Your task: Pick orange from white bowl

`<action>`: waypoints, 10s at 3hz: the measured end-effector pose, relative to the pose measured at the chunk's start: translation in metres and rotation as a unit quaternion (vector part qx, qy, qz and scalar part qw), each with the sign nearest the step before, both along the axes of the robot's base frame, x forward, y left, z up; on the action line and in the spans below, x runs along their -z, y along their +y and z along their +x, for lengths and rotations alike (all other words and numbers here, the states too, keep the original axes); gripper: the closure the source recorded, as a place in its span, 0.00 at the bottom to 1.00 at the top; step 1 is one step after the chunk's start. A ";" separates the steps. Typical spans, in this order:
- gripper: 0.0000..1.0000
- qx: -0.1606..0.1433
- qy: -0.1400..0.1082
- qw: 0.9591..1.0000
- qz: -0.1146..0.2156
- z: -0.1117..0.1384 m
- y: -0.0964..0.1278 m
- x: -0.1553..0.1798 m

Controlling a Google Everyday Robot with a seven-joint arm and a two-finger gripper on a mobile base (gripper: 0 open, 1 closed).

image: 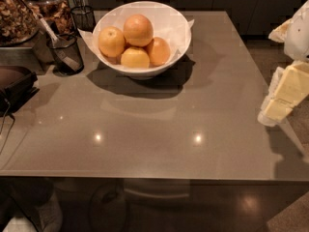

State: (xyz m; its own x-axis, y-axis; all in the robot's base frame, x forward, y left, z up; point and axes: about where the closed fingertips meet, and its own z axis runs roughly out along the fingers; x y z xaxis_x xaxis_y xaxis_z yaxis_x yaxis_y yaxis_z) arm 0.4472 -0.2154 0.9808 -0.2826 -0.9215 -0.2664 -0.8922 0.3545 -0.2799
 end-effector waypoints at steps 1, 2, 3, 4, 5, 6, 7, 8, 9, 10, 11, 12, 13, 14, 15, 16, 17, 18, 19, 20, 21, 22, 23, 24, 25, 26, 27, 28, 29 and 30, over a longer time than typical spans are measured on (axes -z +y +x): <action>0.00 0.071 -0.030 0.993 0.088 0.025 -0.005 -0.010; 0.00 0.075 -0.033 0.983 0.165 0.051 0.011 -0.014; 0.00 0.073 -0.030 0.982 0.173 0.052 0.015 -0.013; 0.00 0.065 -0.053 0.978 0.189 0.062 0.027 -0.010; 0.00 0.060 -0.075 0.965 0.245 0.098 0.054 -0.008; 0.00 0.050 -0.075 0.958 0.272 0.128 0.076 -0.005; 0.00 0.049 -0.075 0.958 0.273 0.129 0.076 -0.004; 0.00 0.047 -0.085 0.953 0.288 0.131 0.082 -0.004; 0.00 0.044 -0.096 0.944 0.313 0.157 0.109 -0.007; 0.00 0.026 -0.096 0.944 0.315 0.182 0.142 -0.011; 0.00 0.001 -0.097 0.948 0.302 0.190 0.168 -0.016; 0.00 0.002 -0.093 0.944 0.315 0.190 0.170 -0.011; 0.00 -0.020 -0.079 0.930 0.359 0.206 0.192 -0.009; 0.00 -0.032 -0.060 0.916 0.395 0.226 0.207 -0.006; 0.00 -0.038 -0.054 0.908 0.415 0.239 0.214 -0.007; 0.00 -0.035 -0.060 0.905 0.421 0.248 0.213 -0.008; 0.00 -0.021 -0.074 0.908 0.411 0.255 0.209 -0.009; 0.00 -0.002 -0.084 0.914 0.396 0.263 0.204 -0.008; 0.05 0.018 -0.092 0.922 0.376 0.269 0.201 -0.004; 0.11 0.028 -0.091 0.928 0.362 0.273 0.203 0.002; 0.11 0.030 -0.085 0.931 0.353 0.275 0.206 0.009; 0.12 0.029 -0.076 0.934 0.349 0.279 0.211 0.015; 0.12 0.023 -0.066 0.936 0.346 0.281 0.219 0.021; 0.18 0.016 -0.048 0.941 0.334 0.292 0.231 0.031; 0.19 0.016 -0.041 0.942 0.332 0.294 0.235 0.034; 0.19 0.015 -0.031 0.942 0.335 0.295 0.239 0.038; 0.19 0.011 -0.018 0.941 0.339 0.293 0.244 0.044; 0.18 0.009 -0.012 0.940 0.340 0.292 0.247 0.046; 0.37 0.001 -0.016 0.935 0.354 0.293 0.248 0.044; 0.60 0.005 -0.017 0.929 0.370 0.295 0.246 0.042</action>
Offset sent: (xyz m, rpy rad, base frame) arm 0.0837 0.0261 0.0195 0.5179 -0.0700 -0.1572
